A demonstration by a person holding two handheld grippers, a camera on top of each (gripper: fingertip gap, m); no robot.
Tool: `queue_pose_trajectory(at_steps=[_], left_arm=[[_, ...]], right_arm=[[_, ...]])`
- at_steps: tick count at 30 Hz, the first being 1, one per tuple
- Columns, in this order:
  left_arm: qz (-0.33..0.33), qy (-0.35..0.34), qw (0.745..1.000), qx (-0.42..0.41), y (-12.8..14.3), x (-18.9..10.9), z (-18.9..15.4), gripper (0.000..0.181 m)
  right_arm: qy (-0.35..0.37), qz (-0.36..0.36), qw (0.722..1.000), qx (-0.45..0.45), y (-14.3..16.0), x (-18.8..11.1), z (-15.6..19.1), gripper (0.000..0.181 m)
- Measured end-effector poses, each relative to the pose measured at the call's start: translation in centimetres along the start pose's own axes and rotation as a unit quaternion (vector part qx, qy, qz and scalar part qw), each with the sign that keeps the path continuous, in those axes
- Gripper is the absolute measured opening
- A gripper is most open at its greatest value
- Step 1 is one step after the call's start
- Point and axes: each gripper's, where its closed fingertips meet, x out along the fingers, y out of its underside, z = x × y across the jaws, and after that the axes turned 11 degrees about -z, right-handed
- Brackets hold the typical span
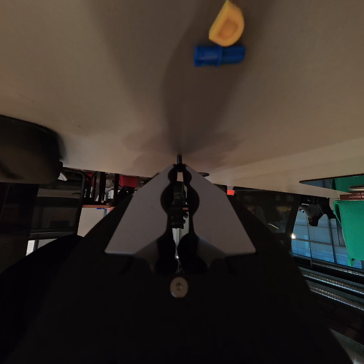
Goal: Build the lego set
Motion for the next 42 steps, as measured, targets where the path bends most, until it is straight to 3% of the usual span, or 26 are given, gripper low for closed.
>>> queue_pose_trajectory(at_steps=[25, 28, 30, 32, 34, 38, 40, 42], left_arm=[[0.004, 0.003, 1.000, -0.001, 0.2, 0.0, -0.1, 0.007], [0.004, 0.003, 1.000, -0.001, 0.2, 0.0, -0.1, 0.007], [0.003, 0.003, 1.000, -0.001, 0.1, 0.0, -0.1, 0.007], [0.001, 0.003, 1.000, -0.001, 0.1, 0.0, -0.1, 0.007], [-0.001, 0.005, 1.000, -0.003, 0.0, 0.0, -0.1, 0.007], [0.002, 0.017, 1.000, -0.006, 0.2, 0.2, -0.5, 0.007], [0.004, 0.018, 1.000, -0.006, 0.2, 0.2, -0.6, 0.007], [0.000, 0.019, 1.000, -0.007, 0.1, 0.2, -0.6, 0.007]], right_arm=[[0.006, 0.002, 1.000, -0.011, -0.2, 0.0, -0.5, 0.013], [0.000, -0.031, 0.999, -0.020, -0.5, -0.6, -0.3, 0.018], [-0.013, -0.095, 0.995, -0.030, -0.4, -1.6, -0.1, 0.017], [-0.022, -0.227, 0.973, -0.023, -0.6, -3.5, -0.2, 0.014], [-0.048, -0.364, 0.930, 0.009, -0.6, -5.8, 0.1, 0.013], [-0.064, -0.632, 0.772, 0.020, -0.2, -8.5, 0.2, 0.020], [-0.065, -0.699, 0.709, 0.065, 0.4, -7.7, -0.5, 0.036], [-0.039, -0.703, 0.705, 0.083, 1.0, -6.1, -0.8, 0.020]])
